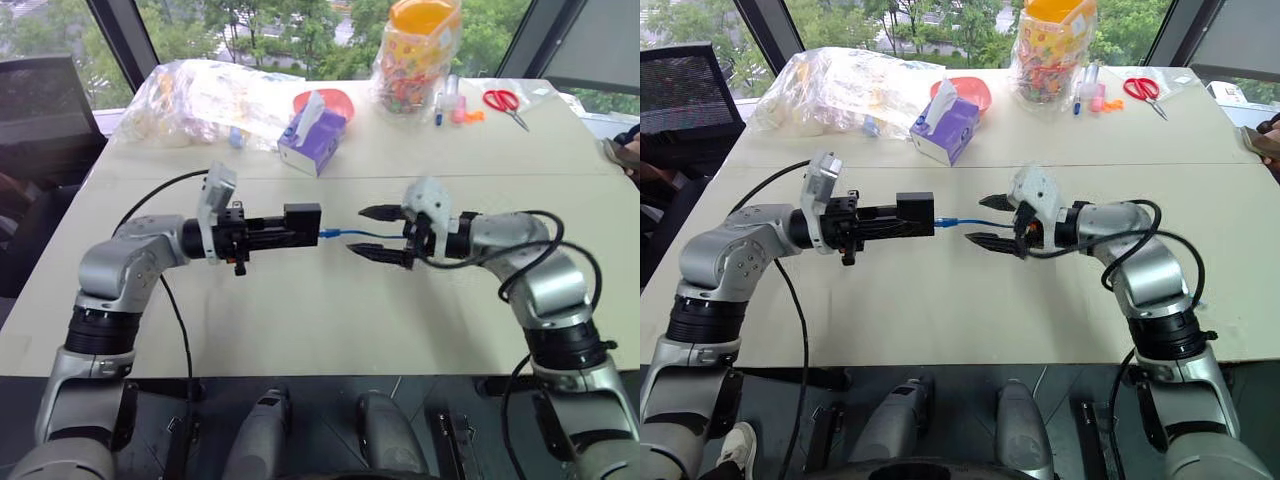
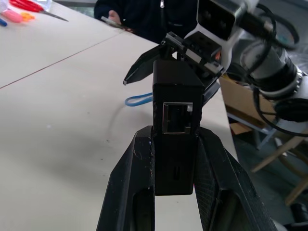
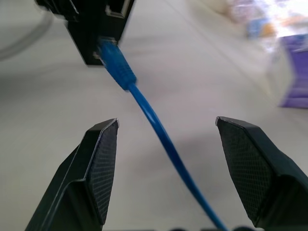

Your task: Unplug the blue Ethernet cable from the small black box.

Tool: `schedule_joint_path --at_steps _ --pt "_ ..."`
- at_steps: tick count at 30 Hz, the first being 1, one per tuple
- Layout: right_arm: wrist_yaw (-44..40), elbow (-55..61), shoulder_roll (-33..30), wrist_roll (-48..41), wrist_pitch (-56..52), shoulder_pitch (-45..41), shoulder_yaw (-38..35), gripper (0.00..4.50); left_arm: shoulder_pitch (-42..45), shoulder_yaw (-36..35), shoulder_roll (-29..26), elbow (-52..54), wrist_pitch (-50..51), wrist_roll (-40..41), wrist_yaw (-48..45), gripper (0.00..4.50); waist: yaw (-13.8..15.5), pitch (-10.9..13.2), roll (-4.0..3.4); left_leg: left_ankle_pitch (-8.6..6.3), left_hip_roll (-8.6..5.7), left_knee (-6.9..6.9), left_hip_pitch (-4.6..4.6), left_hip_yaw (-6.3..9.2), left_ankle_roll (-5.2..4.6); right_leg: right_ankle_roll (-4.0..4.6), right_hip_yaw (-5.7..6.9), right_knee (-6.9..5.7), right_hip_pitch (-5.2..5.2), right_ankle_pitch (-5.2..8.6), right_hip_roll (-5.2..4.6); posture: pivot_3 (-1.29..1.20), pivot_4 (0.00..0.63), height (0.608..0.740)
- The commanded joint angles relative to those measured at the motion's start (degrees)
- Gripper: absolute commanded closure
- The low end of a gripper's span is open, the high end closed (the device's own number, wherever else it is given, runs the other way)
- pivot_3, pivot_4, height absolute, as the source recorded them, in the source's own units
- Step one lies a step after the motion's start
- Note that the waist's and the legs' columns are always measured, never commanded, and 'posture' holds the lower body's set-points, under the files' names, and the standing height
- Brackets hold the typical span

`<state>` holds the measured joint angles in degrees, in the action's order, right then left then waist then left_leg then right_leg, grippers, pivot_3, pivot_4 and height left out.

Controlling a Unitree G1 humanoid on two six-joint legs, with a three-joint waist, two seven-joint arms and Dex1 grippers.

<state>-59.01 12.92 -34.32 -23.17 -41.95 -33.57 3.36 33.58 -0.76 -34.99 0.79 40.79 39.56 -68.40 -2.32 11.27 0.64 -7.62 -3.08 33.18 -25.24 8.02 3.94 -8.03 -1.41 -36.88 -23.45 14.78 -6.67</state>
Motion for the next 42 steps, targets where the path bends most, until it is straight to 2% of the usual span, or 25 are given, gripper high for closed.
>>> schedule_joint_path --at_steps 1,6,9,12,21,42 --pt "0.1 2.4 0.7 -8.7 -10.0 -2.9 -2.6 1.15 1.6 -2.1 -0.5 1.4 1.2 3.1 -1.4 4.00 0.1 0.0 0.00 0.00 0.00 0.00 -0.03 0.00 0.00 0.00 0.00 0.01 -0.02 0.00 -0.01 0.00 0.150 0.728" --pt "1.2 2.1 1.4 -14.1 -16.1 -5.5 -2.6 1.15 1.8 -2.4 -1.1 2.4 2.7 4.6 -1.7 4.00 0.1 0.0 0.00 -0.01 -0.01 -0.02 -0.11 -0.01 -0.01 0.00 0.03 0.23 -0.02 -0.01 -0.03 0.00 0.150 0.728" --pt "2.3 0.9 2.4 -15.3 -16.8 -7.0 -2.4 1.98 2.2 -2.5 -1.5 2.9 3.5 5.4 -1.8 4.00 0.1 0.0 0.00 -0.01 -0.02 -0.07 -0.14 -0.01 -0.02 -0.01 0.04 0.33 -0.02 -0.02 -0.03 0.00 0.150 0.728" --pt "3.1 0.1 2.5 -15.8 -17.6 -7.8 -1.9 3.45 2.3 -2.5 -1.6 3.2 3.7 5.6 -1.7 4.00 0.1 0.0 0.00 -0.02 -0.02 -0.09 -0.15 -0.02 -0.02 -0.03 0.05 0.38 -0.02 -0.02 -0.03 0.00 0.150 0.728" --pt "2.7 -0.3 2.0 -17.6 -19.7 -8.8 0.0 3.45 2.4 -2.2 -1.4 3.3 3.5 5.6 -1.6 4.00 0.1 0.0 0.00 -0.02 -0.02 -0.11 -0.15 -0.03 -0.03 -0.03 0.05 0.44 0.00 -0.03 -0.03 0.00 0.150 0.728" --pt "3.7 -1.4 1.7 -22.6 -23.2 -11.1 -1.9 3.45 1.1 -0.9 -1.5 3.7 2.3 4.5 -2.9 4.00 0.0 0.0 0.00 -0.03 -0.02 -0.13 -0.16 -0.03 -0.04 -0.03 0.06 0.46 0.00 -0.03 -0.03 0.00 0.150 0.728"
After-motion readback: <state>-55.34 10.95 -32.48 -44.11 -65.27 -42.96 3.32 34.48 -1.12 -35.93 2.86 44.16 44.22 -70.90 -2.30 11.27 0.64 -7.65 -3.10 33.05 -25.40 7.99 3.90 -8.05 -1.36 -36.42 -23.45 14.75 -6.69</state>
